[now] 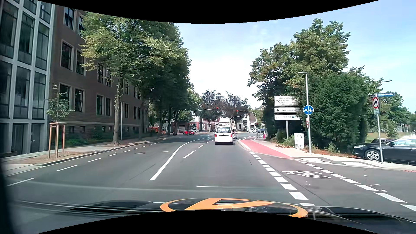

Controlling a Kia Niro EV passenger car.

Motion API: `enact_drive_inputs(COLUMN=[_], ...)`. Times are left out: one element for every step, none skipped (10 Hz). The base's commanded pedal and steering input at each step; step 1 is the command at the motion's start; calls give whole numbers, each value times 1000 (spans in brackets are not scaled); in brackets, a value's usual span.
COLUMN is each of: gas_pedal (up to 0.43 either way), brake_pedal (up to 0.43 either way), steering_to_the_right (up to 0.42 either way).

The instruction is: Follow the waypoints while adhering to traffic rules and regulations

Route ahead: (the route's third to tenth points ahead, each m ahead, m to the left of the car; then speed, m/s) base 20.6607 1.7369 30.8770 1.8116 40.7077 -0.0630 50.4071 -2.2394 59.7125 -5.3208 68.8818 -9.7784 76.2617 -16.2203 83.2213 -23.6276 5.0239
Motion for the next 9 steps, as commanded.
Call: enact_drive_inputs(gas_pedal=[0,0,0,0,0,0,0,0,0], brake_pedal=[6,6,6,6,12,24,43,85,122], steering_to_the_right=[17,17,17,17,16,15,14,13,12])
